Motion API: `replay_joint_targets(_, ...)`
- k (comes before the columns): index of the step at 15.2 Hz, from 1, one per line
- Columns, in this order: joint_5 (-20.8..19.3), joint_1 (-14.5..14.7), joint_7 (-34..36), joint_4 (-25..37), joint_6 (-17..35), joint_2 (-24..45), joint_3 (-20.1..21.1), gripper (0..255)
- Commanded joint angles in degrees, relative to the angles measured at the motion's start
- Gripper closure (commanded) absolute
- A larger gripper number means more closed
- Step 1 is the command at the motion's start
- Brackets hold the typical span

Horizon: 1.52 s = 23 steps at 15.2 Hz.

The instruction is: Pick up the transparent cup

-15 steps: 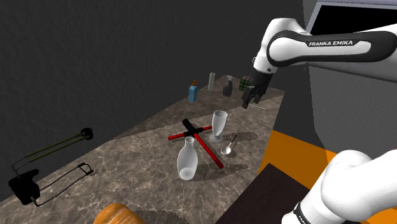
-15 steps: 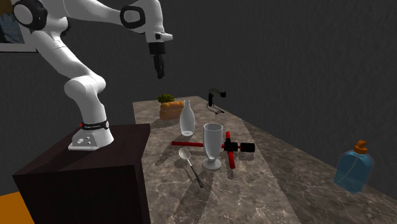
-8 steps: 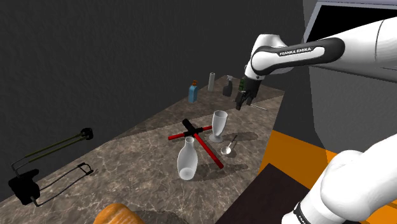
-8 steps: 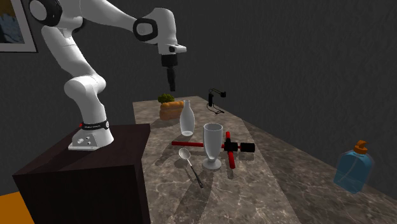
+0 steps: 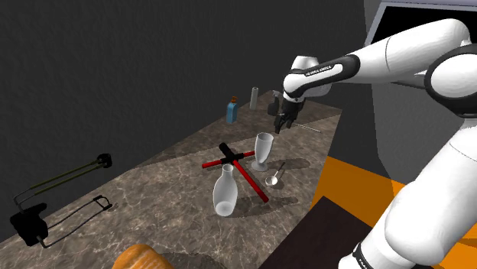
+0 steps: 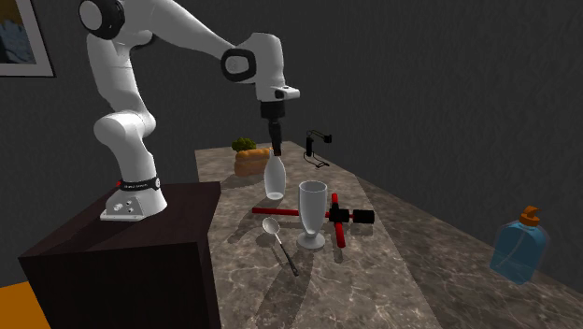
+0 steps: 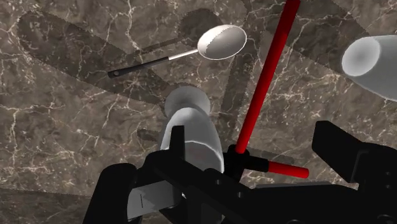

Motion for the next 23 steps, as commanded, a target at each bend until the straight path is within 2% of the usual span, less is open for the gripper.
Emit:
replay_joint_targets(1, 1.76, -0.33, -2.21, 2.94, 1.73, 4.86, -0.58, 0)
replay_joint_targets(6, 6.17, -2.32, -7.27, 11.61, 3.8, 16.27, -0.83, 0)
replay_joint_targets(12, 10.43, -6.04, -11.74, 24.95, 3.77, 30.18, 0.39, 0)
replay_joint_targets(22, 11.74, -6.68, -12.67, 24.12, 8.08, 33.77, 1.24, 0)
replay_joint_targets(23, 11.72, -6.64, -12.61, 24.23, 7.98, 33.77, 1.24, 255)
